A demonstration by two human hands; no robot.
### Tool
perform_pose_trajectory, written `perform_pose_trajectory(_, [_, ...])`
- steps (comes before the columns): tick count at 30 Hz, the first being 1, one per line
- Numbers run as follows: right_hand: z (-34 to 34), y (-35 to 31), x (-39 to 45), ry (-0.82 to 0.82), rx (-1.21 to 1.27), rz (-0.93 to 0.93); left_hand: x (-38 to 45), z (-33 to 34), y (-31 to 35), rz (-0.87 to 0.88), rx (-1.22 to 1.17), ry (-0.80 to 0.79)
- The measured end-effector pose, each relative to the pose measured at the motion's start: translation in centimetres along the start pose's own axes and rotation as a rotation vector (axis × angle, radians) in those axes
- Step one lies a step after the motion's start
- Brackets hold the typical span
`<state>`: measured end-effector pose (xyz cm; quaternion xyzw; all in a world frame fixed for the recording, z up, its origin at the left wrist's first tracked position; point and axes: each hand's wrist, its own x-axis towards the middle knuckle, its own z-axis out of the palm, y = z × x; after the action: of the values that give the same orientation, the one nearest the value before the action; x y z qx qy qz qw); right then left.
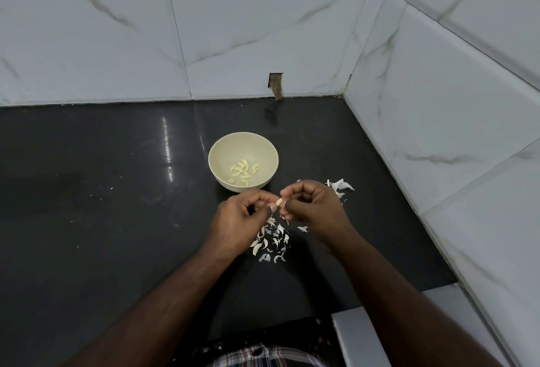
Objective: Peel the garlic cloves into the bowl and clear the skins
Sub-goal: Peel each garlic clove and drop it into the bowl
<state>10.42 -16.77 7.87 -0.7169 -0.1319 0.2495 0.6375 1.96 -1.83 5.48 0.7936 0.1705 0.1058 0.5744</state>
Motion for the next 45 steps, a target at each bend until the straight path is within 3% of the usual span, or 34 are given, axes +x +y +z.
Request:
perform_pose_trajectory(12, [0.1,0.1,0.1,0.011,0.015,0.006,-0.7,-0.2,1.1,0.036,0.067,0.069])
perform_pose_trajectory(31, [0.6,0.5,0.5,0.057,-0.086,-0.108,-0.6,-0.1,0.7,0.028,0.078,0.042])
perform_pose_trajectory(40, [0.1,0.5,0.8,-0.002,-0.063,-0.075,-0.2,0.0,0.4,-0.13,-0.321,-0.056])
perform_pose_trajectory(45, [-0.2,0.7,0.7,-0.009,-0.128,-0.084,-0.1,0.1,0.3,-0.173,-0.416,-0.099])
